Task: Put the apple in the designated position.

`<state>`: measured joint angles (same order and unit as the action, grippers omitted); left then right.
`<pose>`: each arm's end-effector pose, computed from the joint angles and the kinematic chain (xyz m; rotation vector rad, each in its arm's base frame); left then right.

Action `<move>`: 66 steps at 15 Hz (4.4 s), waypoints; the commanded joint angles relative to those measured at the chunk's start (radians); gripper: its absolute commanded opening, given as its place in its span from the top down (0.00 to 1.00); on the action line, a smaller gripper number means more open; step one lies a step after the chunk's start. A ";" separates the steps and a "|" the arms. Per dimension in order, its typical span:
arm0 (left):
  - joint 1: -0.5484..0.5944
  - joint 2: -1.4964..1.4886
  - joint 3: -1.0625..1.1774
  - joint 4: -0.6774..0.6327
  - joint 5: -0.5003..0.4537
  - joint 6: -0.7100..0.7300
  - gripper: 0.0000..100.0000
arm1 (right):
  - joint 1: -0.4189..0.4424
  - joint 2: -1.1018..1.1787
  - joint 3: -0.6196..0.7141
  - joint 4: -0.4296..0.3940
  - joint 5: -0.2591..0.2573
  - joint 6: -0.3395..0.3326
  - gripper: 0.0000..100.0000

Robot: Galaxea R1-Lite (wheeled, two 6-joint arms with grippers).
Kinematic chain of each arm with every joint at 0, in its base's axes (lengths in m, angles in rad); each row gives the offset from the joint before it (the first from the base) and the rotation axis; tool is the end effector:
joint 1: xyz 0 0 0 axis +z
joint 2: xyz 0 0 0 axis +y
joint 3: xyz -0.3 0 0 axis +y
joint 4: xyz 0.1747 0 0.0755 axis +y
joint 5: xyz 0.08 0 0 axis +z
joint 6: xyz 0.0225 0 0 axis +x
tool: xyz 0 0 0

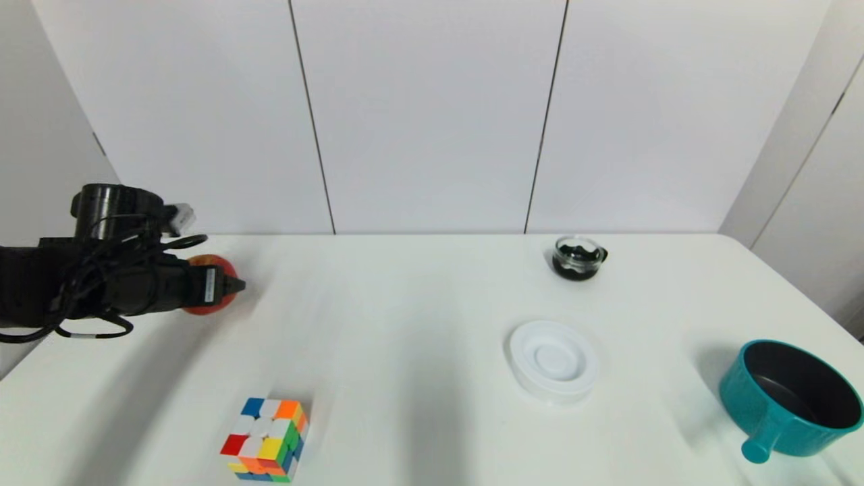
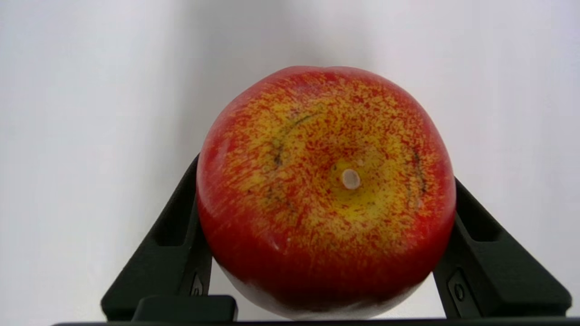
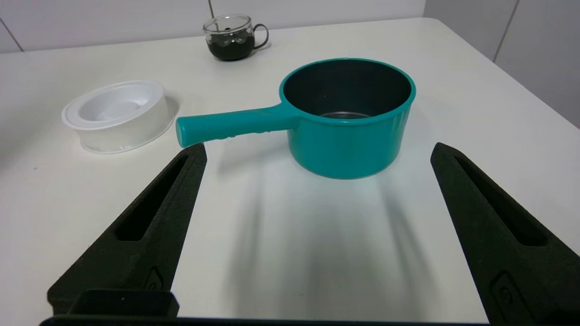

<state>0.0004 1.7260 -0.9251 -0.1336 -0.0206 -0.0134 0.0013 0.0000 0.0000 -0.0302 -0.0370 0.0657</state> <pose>0.3027 -0.0003 0.1601 -0.0199 0.6674 -0.0150 -0.0229 -0.0009 0.0786 0.0663 -0.0314 -0.0347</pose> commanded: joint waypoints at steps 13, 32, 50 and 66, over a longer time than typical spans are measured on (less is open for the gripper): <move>-0.068 -0.557 0.451 0.255 -0.116 0.001 1.00 | 0.000 0.000 0.012 0.000 0.000 0.000 0.00; -0.069 -0.491 0.422 0.249 -0.111 0.001 0.00 | 0.000 0.000 0.012 0.000 0.000 0.000 0.00; -0.007 -1.717 0.924 0.068 -0.044 0.081 0.00 | 0.000 0.000 0.011 0.000 0.000 0.000 0.00; -0.008 -1.726 0.925 0.134 0.021 0.013 0.00 | 0.000 0.000 0.012 0.000 0.000 0.000 0.00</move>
<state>-0.0066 -0.0009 0.0000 0.0000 0.0000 0.0000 0.0013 0.0000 0.0000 -0.0302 -0.0368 0.0657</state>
